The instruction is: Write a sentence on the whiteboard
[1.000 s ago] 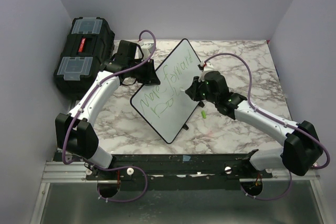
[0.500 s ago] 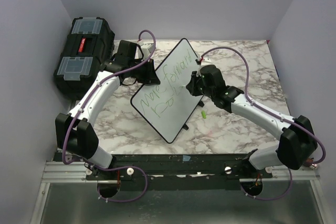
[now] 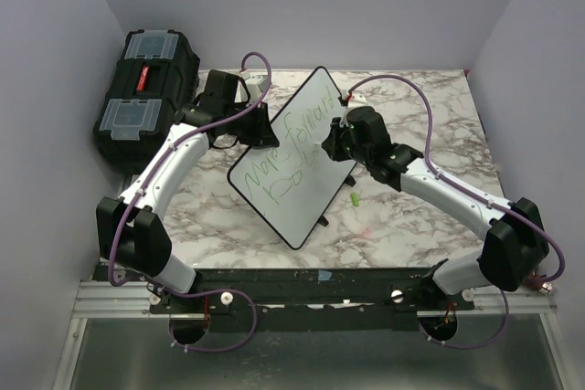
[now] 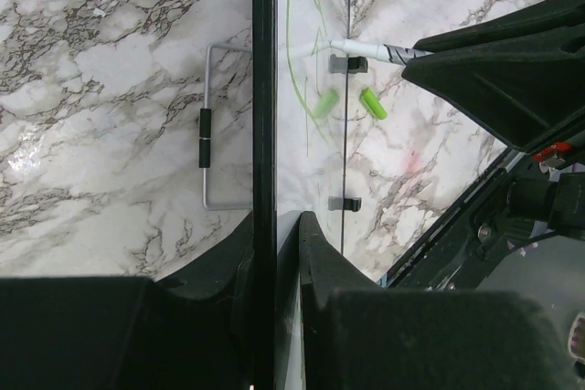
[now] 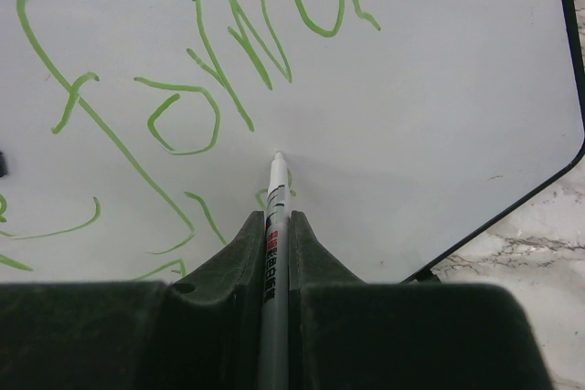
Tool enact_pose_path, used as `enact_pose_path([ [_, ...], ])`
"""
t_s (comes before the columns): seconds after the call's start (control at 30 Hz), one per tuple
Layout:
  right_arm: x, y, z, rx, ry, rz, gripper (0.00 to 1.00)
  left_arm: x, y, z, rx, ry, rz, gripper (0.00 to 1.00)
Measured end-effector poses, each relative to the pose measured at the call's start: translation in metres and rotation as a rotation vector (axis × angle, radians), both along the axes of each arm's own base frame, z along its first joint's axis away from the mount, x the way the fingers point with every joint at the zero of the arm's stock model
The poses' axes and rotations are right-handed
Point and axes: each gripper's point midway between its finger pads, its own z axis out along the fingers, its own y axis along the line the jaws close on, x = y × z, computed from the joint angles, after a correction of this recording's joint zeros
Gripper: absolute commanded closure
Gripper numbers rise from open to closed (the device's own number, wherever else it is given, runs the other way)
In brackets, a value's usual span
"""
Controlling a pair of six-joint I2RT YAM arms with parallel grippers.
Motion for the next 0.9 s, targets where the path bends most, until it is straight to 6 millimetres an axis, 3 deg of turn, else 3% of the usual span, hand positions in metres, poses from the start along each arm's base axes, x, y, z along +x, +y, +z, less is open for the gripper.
enact_pose_path([
  [0.47,-0.002,-0.001,-0.003,0.019,-0.007,-0.005,0.99,0.000,0.000,0.000,0.000,0.000,0.000,1.00],
  [0.73,-0.019,-0.013,-0.028,0.008,0.034,-0.013,0.99,0.000,0.000,0.000,0.000,0.000,0.000,1.00],
  [0.9,-0.022,-0.016,-0.032,0.007,0.041,-0.016,0.99,0.000,0.000,0.000,0.000,0.000,0.000,1.00],
])
